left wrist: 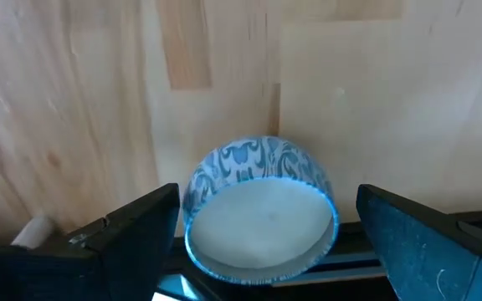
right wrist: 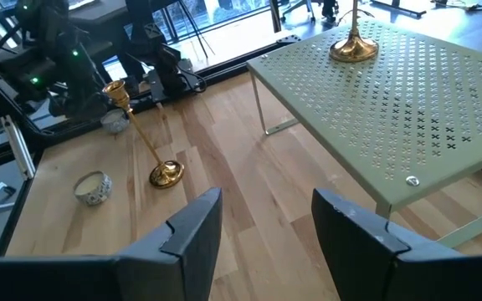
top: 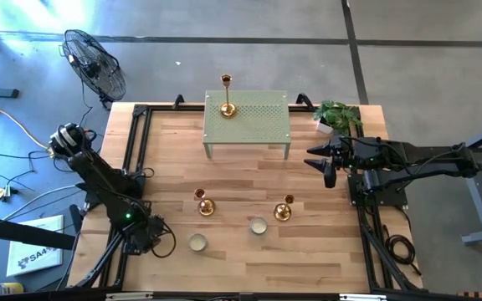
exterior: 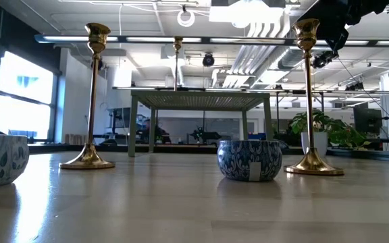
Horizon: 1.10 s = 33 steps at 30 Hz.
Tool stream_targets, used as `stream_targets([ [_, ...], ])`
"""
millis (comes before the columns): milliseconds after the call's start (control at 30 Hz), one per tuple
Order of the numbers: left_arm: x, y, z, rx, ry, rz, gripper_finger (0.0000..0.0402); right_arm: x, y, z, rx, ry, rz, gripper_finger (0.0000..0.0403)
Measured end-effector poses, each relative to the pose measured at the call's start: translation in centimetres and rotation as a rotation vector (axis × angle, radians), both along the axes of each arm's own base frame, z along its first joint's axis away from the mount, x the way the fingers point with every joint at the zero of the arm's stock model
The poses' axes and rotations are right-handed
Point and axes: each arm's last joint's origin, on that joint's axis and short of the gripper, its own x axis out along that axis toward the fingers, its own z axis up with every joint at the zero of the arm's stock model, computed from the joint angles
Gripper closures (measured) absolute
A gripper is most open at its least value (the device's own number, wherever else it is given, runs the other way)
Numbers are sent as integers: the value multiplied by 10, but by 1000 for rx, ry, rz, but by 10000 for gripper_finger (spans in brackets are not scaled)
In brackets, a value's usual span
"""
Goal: Pick & Place candle stick holders
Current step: Put the left blue scented candle on the shelf
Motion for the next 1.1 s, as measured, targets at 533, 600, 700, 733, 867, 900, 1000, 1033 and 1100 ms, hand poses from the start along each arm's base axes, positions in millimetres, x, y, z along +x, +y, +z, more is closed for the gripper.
stream_targets([
  [533,-4,3,-6,2,48,34,43,0,-1,0,-12,0,-24,221],
  [600,-4,3,-6,-1,46,9,43,0,-1,0,-12,0,-23,222],
  [700,-4,3,-6,-3,40,-8,44,0,-1,0,-12,0,-24,222],
  [733,-4,3,-7,-7,37,-8,44,0,-1,0,-12,0,-23,222],
  [867,-5,3,-17,-75,43,-8,54,0,-1,0,-12,0,-24,221],
  [900,-5,3,-20,-93,43,-3,61,0,-1,0,-12,0,-24,222],
  [1000,-7,5,-25,-90,37,34,86,0,-1,0,-8,-2,-25,222],
  [1033,-7,6,-25,-78,31,46,94,0,-1,0,-7,-2,-26,221],
  [1100,-7,7,-25,-67,25,53,107,0,-1,1,-6,-7,-26,222],
])
